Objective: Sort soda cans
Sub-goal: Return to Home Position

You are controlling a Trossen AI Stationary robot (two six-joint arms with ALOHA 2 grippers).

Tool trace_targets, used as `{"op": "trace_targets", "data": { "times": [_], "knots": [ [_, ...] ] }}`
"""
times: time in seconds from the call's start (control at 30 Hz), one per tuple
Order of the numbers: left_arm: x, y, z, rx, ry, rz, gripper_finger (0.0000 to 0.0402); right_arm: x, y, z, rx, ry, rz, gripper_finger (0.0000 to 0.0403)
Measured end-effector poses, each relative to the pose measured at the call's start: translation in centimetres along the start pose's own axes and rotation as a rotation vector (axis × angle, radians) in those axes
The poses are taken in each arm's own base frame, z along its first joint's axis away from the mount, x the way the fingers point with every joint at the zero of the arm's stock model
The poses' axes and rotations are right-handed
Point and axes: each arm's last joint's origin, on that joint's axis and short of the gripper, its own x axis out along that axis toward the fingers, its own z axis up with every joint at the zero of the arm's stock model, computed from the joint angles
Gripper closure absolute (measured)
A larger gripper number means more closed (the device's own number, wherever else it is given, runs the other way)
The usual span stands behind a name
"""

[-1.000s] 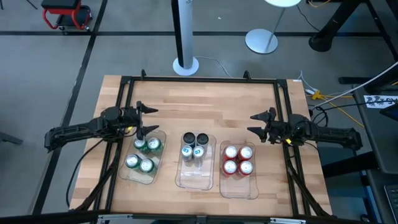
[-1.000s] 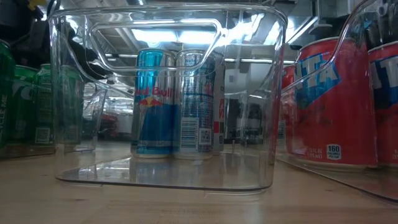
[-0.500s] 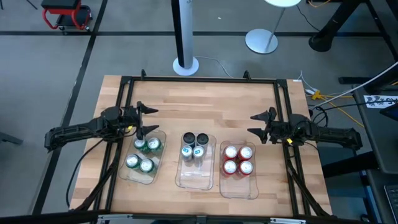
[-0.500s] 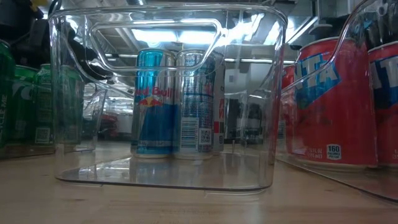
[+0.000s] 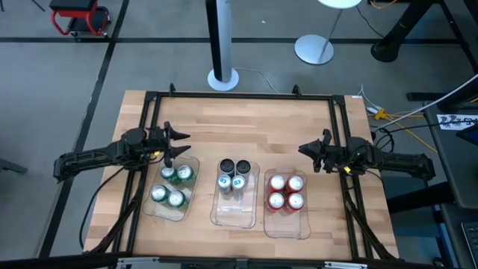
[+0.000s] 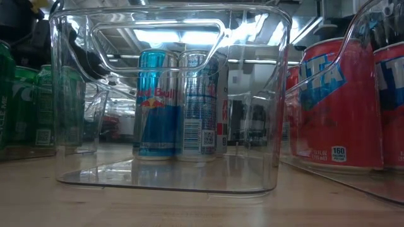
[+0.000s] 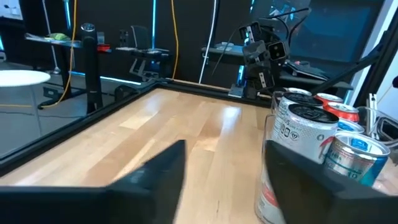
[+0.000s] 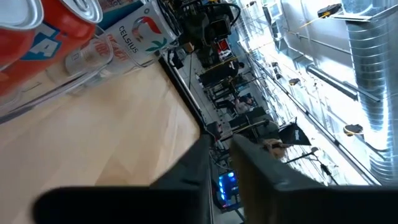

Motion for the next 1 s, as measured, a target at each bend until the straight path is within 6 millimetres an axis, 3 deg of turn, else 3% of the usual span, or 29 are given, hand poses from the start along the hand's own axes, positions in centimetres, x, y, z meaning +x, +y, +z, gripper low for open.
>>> {"op": "trace_targets", "data": {
  "times": [0.13,0.3,0.37,0.63,1.0],
  "knots": [
    [0.0,0.0,0.0,0.006,0.0,0.0,0.0276,0.0,-0.01,0.0,-0.01,-0.001,-0.001,0.0395],
    [0.0,0.0,0.01,0.035,-0.001,0.001,0.0375,0.0,0.01,-0.01,-0.005,0.0,0.0,0.0387],
    [0.0,0.0,0.0,0.039,0.0,0.001,0.0394,0.0,0.02,0.0,-0.004,-0.002,0.002,0.0395],
    [0.0,0.01,0.0,0.04,0.0,0.003,0.0399,0.0,0.03,0.01,-0.004,-0.006,0.004,0.0397],
    [0.0,0.11,-0.04,0.087,0.003,0.034,0.0369,0.0,0.02,0.0,-0.005,-0.002,0.002,0.0377]
  ]
}}
